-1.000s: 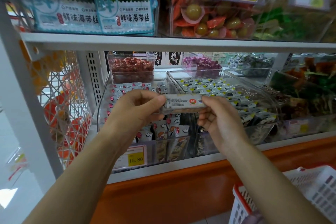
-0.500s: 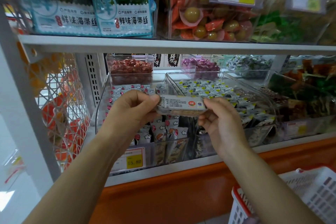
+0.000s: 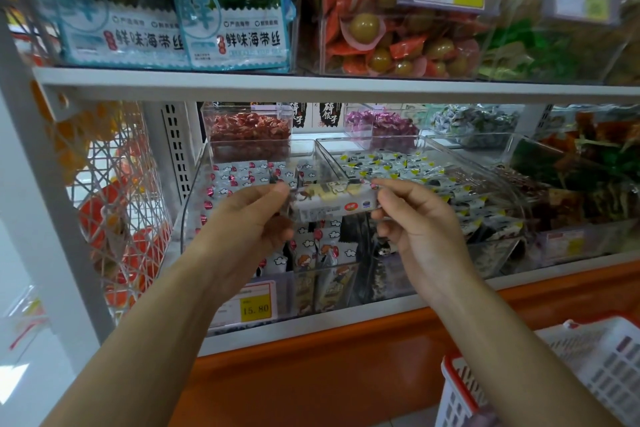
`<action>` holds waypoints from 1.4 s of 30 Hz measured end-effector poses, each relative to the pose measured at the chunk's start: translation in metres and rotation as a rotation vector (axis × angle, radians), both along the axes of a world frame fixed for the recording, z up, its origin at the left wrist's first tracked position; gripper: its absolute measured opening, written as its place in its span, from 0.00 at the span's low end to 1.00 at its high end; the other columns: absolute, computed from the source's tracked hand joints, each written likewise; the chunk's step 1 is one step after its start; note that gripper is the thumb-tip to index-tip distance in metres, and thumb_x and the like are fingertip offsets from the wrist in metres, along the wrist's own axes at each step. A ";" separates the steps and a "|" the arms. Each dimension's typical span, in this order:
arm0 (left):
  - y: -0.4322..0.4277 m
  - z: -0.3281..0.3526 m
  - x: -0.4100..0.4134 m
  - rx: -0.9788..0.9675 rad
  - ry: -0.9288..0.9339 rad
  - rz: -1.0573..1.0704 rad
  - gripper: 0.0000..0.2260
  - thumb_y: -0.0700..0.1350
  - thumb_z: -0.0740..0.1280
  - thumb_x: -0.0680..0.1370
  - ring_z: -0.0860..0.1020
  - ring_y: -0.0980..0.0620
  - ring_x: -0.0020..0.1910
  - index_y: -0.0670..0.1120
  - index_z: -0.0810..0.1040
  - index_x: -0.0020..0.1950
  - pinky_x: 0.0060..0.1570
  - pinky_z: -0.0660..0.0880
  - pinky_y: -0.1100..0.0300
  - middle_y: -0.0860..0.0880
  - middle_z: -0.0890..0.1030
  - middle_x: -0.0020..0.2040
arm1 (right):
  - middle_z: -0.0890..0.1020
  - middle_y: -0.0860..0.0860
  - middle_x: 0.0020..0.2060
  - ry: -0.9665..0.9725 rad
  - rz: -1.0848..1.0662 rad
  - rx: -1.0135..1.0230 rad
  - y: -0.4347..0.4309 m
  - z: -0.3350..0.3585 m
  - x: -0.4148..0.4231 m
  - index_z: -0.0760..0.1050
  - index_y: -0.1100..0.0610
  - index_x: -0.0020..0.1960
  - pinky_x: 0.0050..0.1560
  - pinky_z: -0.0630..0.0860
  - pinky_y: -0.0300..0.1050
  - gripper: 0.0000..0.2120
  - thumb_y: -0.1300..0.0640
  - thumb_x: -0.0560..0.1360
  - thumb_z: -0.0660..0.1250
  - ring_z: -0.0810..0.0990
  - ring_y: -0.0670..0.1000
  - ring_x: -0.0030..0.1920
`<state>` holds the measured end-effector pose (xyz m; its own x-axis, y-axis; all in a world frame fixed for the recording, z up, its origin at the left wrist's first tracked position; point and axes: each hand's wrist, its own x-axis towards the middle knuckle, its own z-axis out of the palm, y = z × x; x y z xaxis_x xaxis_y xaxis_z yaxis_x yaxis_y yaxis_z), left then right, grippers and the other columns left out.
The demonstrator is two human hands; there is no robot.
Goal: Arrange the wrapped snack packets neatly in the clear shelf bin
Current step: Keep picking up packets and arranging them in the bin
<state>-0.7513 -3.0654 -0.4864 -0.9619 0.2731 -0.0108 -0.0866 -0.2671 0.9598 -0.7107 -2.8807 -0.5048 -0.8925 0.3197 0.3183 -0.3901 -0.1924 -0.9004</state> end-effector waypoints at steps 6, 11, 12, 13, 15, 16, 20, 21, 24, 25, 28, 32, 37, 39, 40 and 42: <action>0.000 0.002 0.002 -0.105 0.124 -0.015 0.06 0.38 0.64 0.76 0.78 0.53 0.41 0.42 0.80 0.48 0.41 0.76 0.65 0.46 0.82 0.47 | 0.83 0.53 0.40 -0.015 0.017 -0.049 -0.001 0.002 0.001 0.80 0.56 0.40 0.30 0.78 0.42 0.07 0.60 0.74 0.65 0.81 0.50 0.38; -0.001 0.000 0.002 -0.269 0.323 0.027 0.13 0.37 0.69 0.72 0.80 0.57 0.50 0.52 0.79 0.52 0.45 0.75 0.69 0.52 0.81 0.52 | 0.79 0.50 0.39 0.016 -0.009 -0.048 0.002 -0.001 -0.004 0.75 0.57 0.54 0.37 0.79 0.40 0.11 0.68 0.75 0.64 0.81 0.47 0.37; -0.001 -0.001 0.001 -0.301 0.343 0.032 0.13 0.39 0.69 0.73 0.79 0.60 0.49 0.54 0.79 0.54 0.43 0.75 0.72 0.55 0.80 0.52 | 0.79 0.50 0.38 0.024 0.022 -0.072 0.003 0.000 -0.004 0.77 0.57 0.54 0.38 0.79 0.40 0.12 0.69 0.74 0.63 0.81 0.48 0.37; -0.002 -0.002 0.000 -0.338 0.350 0.033 0.14 0.41 0.69 0.73 0.79 0.61 0.49 0.55 0.78 0.56 0.44 0.74 0.72 0.56 0.80 0.53 | 0.79 0.50 0.38 0.037 0.052 -0.089 0.003 0.001 -0.004 0.78 0.58 0.53 0.38 0.79 0.40 0.12 0.70 0.74 0.63 0.81 0.49 0.37; -0.003 -0.005 -0.002 -0.386 0.317 0.006 0.14 0.46 0.67 0.75 0.79 0.59 0.50 0.53 0.77 0.60 0.50 0.75 0.66 0.55 0.80 0.53 | 0.79 0.52 0.39 0.050 0.081 -0.108 0.003 0.001 -0.004 0.79 0.60 0.51 0.38 0.79 0.40 0.11 0.70 0.73 0.63 0.82 0.49 0.37; -0.003 -0.005 -0.001 -0.371 0.281 -0.025 0.13 0.46 0.66 0.76 0.80 0.57 0.49 0.50 0.78 0.60 0.51 0.76 0.63 0.52 0.81 0.51 | 0.79 0.52 0.39 0.053 0.083 -0.110 0.002 0.001 -0.005 0.78 0.60 0.49 0.38 0.79 0.40 0.11 0.71 0.73 0.62 0.81 0.49 0.37; 0.000 -0.003 0.003 -0.308 0.267 -0.080 0.07 0.43 0.64 0.77 0.81 0.57 0.41 0.45 0.81 0.50 0.40 0.76 0.68 0.47 0.82 0.45 | 0.79 0.53 0.38 0.029 0.049 -0.090 0.003 0.001 -0.006 0.79 0.59 0.43 0.38 0.80 0.43 0.11 0.71 0.74 0.61 0.80 0.50 0.39; -0.001 -0.002 0.002 -0.316 0.285 -0.065 0.07 0.43 0.65 0.76 0.81 0.57 0.41 0.46 0.80 0.52 0.40 0.76 0.69 0.46 0.82 0.47 | 0.79 0.55 0.40 0.020 0.045 -0.088 0.003 0.001 -0.006 0.78 0.59 0.41 0.39 0.80 0.44 0.10 0.69 0.74 0.62 0.81 0.53 0.41; -0.003 -0.001 0.001 -0.334 0.331 -0.018 0.11 0.42 0.67 0.75 0.81 0.58 0.44 0.50 0.79 0.57 0.39 0.75 0.72 0.47 0.81 0.51 | 0.80 0.57 0.44 0.008 0.032 0.015 0.001 -0.001 -0.005 0.77 0.60 0.41 0.41 0.80 0.43 0.03 0.62 0.73 0.66 0.82 0.54 0.45; -0.003 -0.001 0.002 -0.346 0.350 -0.010 0.12 0.42 0.68 0.75 0.81 0.58 0.44 0.52 0.78 0.57 0.38 0.75 0.73 0.48 0.81 0.51 | 0.80 0.56 0.44 0.001 0.018 0.061 0.001 -0.002 -0.005 0.78 0.59 0.42 0.41 0.80 0.43 0.04 0.62 0.74 0.66 0.83 0.52 0.45; -0.003 0.001 0.005 -0.380 0.380 -0.004 0.12 0.40 0.69 0.73 0.80 0.56 0.48 0.54 0.78 0.54 0.40 0.76 0.72 0.50 0.80 0.54 | 0.78 0.58 0.45 -0.026 -0.011 0.125 -0.002 -0.002 -0.003 0.80 0.57 0.43 0.37 0.81 0.43 0.06 0.62 0.75 0.65 0.82 0.51 0.43; -0.002 0.003 0.005 -0.412 0.389 -0.032 0.13 0.38 0.71 0.71 0.81 0.55 0.49 0.51 0.79 0.52 0.40 0.75 0.73 0.50 0.79 0.54 | 0.80 0.55 0.43 -0.027 -0.060 0.143 -0.003 0.000 -0.001 0.79 0.58 0.40 0.37 0.80 0.42 0.07 0.63 0.75 0.65 0.82 0.51 0.42; 0.002 0.002 0.007 -0.411 0.356 -0.037 0.03 0.41 0.70 0.73 0.81 0.50 0.43 0.45 0.79 0.45 0.41 0.79 0.65 0.46 0.81 0.46 | 0.80 0.54 0.37 -0.016 -0.097 0.249 -0.004 0.000 0.001 0.77 0.60 0.37 0.36 0.81 0.41 0.09 0.63 0.76 0.65 0.82 0.49 0.38; 0.003 0.002 0.007 -0.398 0.341 -0.020 0.02 0.41 0.69 0.73 0.81 0.50 0.40 0.42 0.78 0.42 0.37 0.78 0.66 0.44 0.81 0.43 | 0.81 0.48 0.33 -0.011 -0.083 0.270 -0.005 0.000 0.002 0.78 0.57 0.36 0.35 0.81 0.41 0.11 0.63 0.76 0.65 0.83 0.48 0.37; 0.003 0.002 0.007 -0.382 0.322 -0.023 0.03 0.40 0.69 0.73 0.82 0.50 0.38 0.41 0.78 0.41 0.36 0.78 0.66 0.44 0.81 0.42 | 0.81 0.47 0.32 -0.012 -0.073 0.273 -0.005 0.000 0.002 0.78 0.55 0.35 0.35 0.81 0.42 0.12 0.63 0.76 0.65 0.83 0.48 0.37; 0.003 0.004 0.006 -0.338 0.278 -0.025 0.06 0.40 0.69 0.73 0.82 0.52 0.35 0.40 0.77 0.38 0.35 0.78 0.65 0.43 0.80 0.41 | 0.81 0.47 0.32 -0.014 -0.063 0.293 -0.005 -0.001 0.002 0.79 0.55 0.35 0.35 0.81 0.42 0.12 0.63 0.76 0.65 0.83 0.48 0.38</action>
